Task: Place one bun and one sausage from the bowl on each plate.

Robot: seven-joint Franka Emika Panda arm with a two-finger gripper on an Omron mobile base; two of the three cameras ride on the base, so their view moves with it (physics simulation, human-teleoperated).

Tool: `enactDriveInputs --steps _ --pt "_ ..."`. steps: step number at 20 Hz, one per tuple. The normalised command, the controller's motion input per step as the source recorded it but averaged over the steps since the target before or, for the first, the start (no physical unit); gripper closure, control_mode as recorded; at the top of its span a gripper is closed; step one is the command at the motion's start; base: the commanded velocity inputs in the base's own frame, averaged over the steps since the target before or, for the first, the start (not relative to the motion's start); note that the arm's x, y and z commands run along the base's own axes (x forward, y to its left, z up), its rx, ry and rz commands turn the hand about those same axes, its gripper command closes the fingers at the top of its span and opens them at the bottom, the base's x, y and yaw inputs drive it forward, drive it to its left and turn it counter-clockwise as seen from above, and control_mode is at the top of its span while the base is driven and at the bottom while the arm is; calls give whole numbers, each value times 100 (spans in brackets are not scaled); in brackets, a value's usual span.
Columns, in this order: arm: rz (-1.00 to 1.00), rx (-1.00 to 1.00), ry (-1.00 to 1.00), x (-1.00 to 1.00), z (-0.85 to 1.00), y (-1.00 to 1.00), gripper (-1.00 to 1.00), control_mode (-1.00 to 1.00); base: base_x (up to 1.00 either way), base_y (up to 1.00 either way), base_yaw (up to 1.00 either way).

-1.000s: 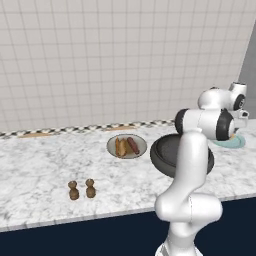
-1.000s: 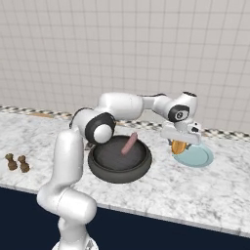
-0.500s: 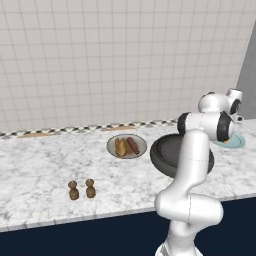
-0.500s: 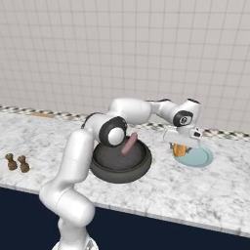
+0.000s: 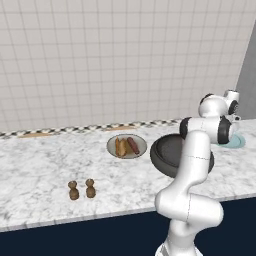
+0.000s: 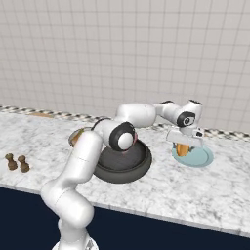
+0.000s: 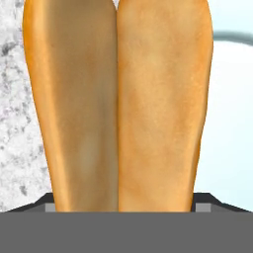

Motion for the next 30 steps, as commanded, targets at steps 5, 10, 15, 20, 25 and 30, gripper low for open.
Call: enactDriveInputs --steps 5,10,15,20,25,30 --pt "-2 0 0 0 -1 -18 -100 -100 0 0 0" --pt "0 -1 1 0 0 14 -100 -100 0 0 0" --pt "-2 -8 1 0 5 18 -100 -100 0 0 0" --pt "-2 -5 0 -6 13 2 -100 -100 0 0 0" --pt "0 -4 -1 -62 61 54 -100 -100 0 0 0" --pt "-3 -6 -4 -56 62 88 -100 -100 0 0 0"
